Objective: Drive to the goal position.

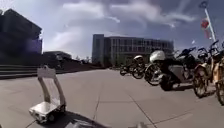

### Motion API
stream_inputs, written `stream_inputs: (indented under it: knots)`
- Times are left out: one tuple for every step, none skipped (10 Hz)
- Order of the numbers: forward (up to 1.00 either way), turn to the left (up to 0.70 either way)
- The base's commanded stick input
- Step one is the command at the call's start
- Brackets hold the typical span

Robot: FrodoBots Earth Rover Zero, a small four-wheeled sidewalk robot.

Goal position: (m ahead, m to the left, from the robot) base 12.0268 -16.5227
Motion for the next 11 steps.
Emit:
stream_inputs:
  knots:
    - [0.7, 0.03]
    - [0.7, 0.03]
    - [0.7, 0.03]
    - [0.7, 0.03]
    - [0.7, 0.03]
    - [0.7, 0.03]
    - [0.7, 0.03]
    - [0.7, 0.03]
    - [0.7, 0.03]
    - [0.7, 0.03]
    - [0.7, 0.03]
